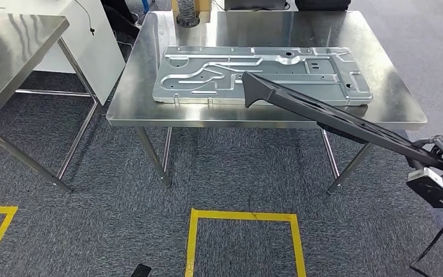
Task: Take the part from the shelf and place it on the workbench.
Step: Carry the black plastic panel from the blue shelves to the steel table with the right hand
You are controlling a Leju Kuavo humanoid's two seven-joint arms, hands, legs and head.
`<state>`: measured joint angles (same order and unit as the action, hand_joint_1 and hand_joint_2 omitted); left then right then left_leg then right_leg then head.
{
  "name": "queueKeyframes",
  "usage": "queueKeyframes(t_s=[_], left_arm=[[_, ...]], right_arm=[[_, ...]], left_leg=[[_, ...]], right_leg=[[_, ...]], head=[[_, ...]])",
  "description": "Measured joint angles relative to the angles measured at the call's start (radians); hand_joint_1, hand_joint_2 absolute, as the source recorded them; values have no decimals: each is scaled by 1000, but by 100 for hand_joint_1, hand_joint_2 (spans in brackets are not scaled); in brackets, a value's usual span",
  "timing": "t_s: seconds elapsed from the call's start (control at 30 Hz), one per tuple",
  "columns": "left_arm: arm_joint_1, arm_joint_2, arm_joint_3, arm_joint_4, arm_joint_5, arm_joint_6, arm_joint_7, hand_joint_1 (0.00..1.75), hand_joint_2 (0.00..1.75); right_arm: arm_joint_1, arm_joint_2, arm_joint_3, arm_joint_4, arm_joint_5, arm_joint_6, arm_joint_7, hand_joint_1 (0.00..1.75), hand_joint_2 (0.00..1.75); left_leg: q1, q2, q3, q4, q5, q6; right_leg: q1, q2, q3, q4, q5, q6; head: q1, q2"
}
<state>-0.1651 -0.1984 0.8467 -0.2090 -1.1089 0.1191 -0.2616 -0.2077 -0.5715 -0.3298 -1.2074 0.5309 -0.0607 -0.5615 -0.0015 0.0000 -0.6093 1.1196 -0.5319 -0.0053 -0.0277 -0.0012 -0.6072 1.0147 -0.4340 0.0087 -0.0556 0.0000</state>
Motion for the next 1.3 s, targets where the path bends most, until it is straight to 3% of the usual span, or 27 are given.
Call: queueKeyframes(t_s=[0.07,0.1,0.13,0.17,0.23,0.27,0.33,0.43,0.5,0.57,0.6,0.63,0.67,0.73,0.8,0.87,0.97,1.03,1.1,1.13,1.17,1.23,1.3], left_arm=[[1,0,-2,0,-3,-1,0,0,175],[1,0,-3,0,-6,-2,1,0,175],[1,0,-5,0,-9,-3,1,0,175],[0,0,-6,0,-11,-3,1,0,175],[-3,1,-8,0,-14,-4,2,0,175],[-5,1,-8,0,-15,-4,2,0,175],[-10,2,-10,0,-17,-8,4,0,175],[-15,2,-16,0,-17,-11,9,0,175],[-19,1,-20,0,-18,-11,10,0,175],[-21,0,-24,0,-18,-12,10,0,175],[-21,0,-26,0,-19,-13,10,0,175],[-21,-1,-27,0,-19,-15,8,0,175],[-20,-1,-28,0,-19,-17,7,0,175],[-19,-2,-31,0,-20,-20,2,0,175],[-20,-2,-32,0,-19,-21,-2,0,175],[-21,-2,-32,0,-16,-21,-3,0,175],[-22,-2,-32,0,-13,-21,-4,0,175],[-23,-2,-33,0,-12,-21,-4,0,175],[-20,-2,-33,0,-12,-21,-4,0,175],[-19,-2,-33,0,-11,-21,-4,0,175],[-17,-2,-33,0,-11,-21,-4,0,175],[-15,-1,-33,0,-11,-21,-3,0,175],[-16,-1,-33,0,-11,-21,-2,0,175]], right_arm=[[1,-9,-2,4,-4,0,1,157,175],[2,-12,-3,6,-6,0,2,157,175],[4,-16,-4,9,-6,-1,4,157,175],[5,-21,-6,11,-7,-1,6,157,175],[4,-31,-10,15,-7,-1,9,157,175],[2,-36,-12,18,-6,-1,10,157,175],[-7,-46,-12,31,-3,0,13,157,175],[-31,-74,-8,63,13,-1,14,157,175],[-55,-94,-3,85,27,-3,12,157,175],[-72,-104,3,103,39,-7,11,157,175],[-73,-106,8,109,47,-11,11,157,175],[-68,-107,13,111,56,-17,12,157,175],[-60,-108,18,108,65,-23,15,157,175],[-38,-111,26,89,82,-30,25,157,175],[-26,-115,38,68,97,-26,37,157,175],[-24,-119,54,56,111,-19,44,157,175],[-46,-128,88,54,134,-8,47,157,175],[-72,-131,117,58,145,-6,47,157,175],[-88,-131,140,64,150,-6,47,157,175],[-91,-131,149,67,152,-6,47,157,175],[-95,-131,155,70,153,-6,47,157,175],[-102,-131,164,75,155,-6,47,157,175],[-120,-130,177,80,164,-5,47,157,175]], left_leg=[[1,0,-65,137,-59,-1],[2,0,-87,180,-68,0],[1,0,-94,188,-57,3],[1,0,-81,155,-29,8],[-3,-1,-21,20,43,25],[-5,0,7,-41,64,31],[-10,1,29,-95,71,37],[-9,2,39,-116,79,44],[-5,2,49,-129,85,50],[-5,3,53,-130,83,53],[-5,3,56,-130,81,52],[-4,2,59,-129,78,52],[-3,1,63,-127,73,49],[-1,-2,72,-122,60,41],[-2,-4,75,-113,47,29],[-5,-3,75,-112,40,20],[-4,-2,69,-83,14,6],[-2,-2,15,26,-32,0],[-2,-2,-65,156,-68,0],[-2,-2,-91,183,-61,3],[-3,-2,-99,173,-33,7],[-7,-3,-66,57,58,23],[-13,-3,-23,-52,108,38]], right_leg=[[4,0,0,0,-1,-6],[7,1,0,1,-2,-7],[9,2,1,1,-2,-8],[12,3,2,2,-3,-8],[17,6,6,3,-5,-7],[19,7,6,4,-6,-4],[19,7,4,4,-7,6],[11,7,1,10,-12,25],[8,6,-28,76,-48,35],[4,5,-94,204,-101,45],[1,5,-122,252,-112,50],[-3,4,-135,268,-104,54],[-6,3,-127,241,-77,56],[-10,-1,-69,114,-7,60],[-6,0,-28,22,21,52],[0,3,-24,11,13,35],[-5,5,-16,10,4,13],[-4,5,-7,8,-2,0],[2,5,0,8,-9,-7],[5,5,4,8,-13,-8],[9,5,11,9,-18,-9],[15,5,27,8,-29,-9],[21,6,36,9,-37,-5]], head=[[0,0],[0,0],[0,0],[0,0],[0,0],[0,0],[0,0],[0,0],[0,0],[0,0],[0,0],[0,0],[0,0],[0,0],[0,0],[0,0],[0,0],[0,0],[0,0],[0,0],[0,0],[0,0],[0,0]])
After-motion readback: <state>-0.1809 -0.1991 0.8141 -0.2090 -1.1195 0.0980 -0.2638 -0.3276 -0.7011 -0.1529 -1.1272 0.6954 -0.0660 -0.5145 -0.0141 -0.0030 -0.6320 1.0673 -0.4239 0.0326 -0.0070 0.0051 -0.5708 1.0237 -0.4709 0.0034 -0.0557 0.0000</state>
